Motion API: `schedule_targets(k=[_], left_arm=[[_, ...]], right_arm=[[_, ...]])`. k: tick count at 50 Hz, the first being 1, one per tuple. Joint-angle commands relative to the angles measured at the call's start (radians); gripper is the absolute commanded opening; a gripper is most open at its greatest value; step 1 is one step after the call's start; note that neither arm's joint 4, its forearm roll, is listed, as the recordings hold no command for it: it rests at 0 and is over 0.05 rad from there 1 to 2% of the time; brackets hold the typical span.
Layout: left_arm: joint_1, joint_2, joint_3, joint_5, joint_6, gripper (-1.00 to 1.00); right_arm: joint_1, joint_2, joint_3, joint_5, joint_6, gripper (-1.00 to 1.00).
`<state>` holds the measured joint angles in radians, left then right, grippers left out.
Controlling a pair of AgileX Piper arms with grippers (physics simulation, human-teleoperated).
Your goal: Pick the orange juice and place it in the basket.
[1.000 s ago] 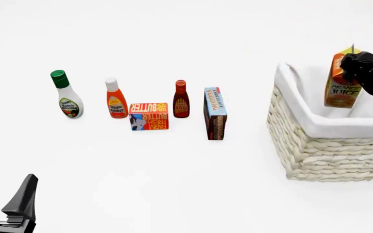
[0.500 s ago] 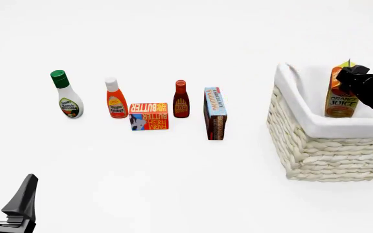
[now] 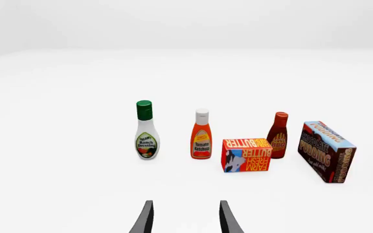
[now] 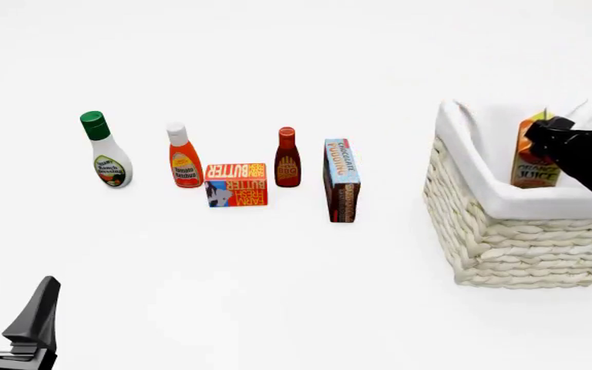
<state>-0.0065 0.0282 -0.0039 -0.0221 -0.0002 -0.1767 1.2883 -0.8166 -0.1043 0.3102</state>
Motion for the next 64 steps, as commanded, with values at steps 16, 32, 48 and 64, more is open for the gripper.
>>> schedule_targets(k=[16,32,48,64], left_arm=[[0.000,0.000,0.000,0.000,0.000,1.00],[0.000,0.000,0.000,0.000,0.000,1.00],[0.000,0.000,0.000,0.000,0.000,1.00],[0.000,0.000,0.000,0.000,0.000,1.00]], right_arm=[[-0.002,0.061,-0.004,-0.042,0.025,-1.00],[-0.016,0.045,-0.008,-0.041,0.031,1.00],[0.003,-0.031,-0.002,-0.015,0.012,1.00],[0.010,-0.135,0.014,0.084,-0.095,1.00]])
